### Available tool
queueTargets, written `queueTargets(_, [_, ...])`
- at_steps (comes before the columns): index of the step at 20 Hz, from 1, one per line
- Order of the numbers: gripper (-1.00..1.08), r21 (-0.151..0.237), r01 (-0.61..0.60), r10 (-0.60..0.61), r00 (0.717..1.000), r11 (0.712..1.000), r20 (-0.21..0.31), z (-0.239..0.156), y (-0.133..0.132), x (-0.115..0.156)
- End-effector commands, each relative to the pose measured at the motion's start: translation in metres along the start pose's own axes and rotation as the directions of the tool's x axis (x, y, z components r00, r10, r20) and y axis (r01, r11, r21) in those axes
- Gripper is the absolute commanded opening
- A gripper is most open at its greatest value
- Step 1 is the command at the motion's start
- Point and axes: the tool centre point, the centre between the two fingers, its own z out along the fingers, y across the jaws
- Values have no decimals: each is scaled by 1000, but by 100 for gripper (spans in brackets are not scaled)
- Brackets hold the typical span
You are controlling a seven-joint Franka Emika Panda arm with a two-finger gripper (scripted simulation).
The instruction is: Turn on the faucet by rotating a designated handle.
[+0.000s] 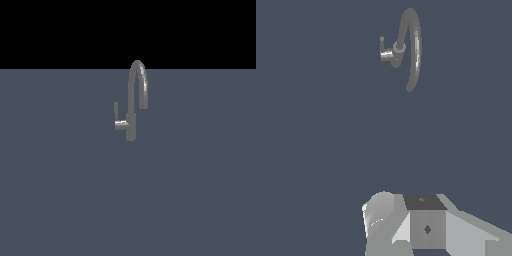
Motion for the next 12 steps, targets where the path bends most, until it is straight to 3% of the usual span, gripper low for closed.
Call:
queueTargets(1, [-100, 0, 0, 0, 1000, 1000, 0, 0, 0, 0])
queueTargets(12, [-100, -21, -50, 49, 999, 999, -21, -4, 20, 5])
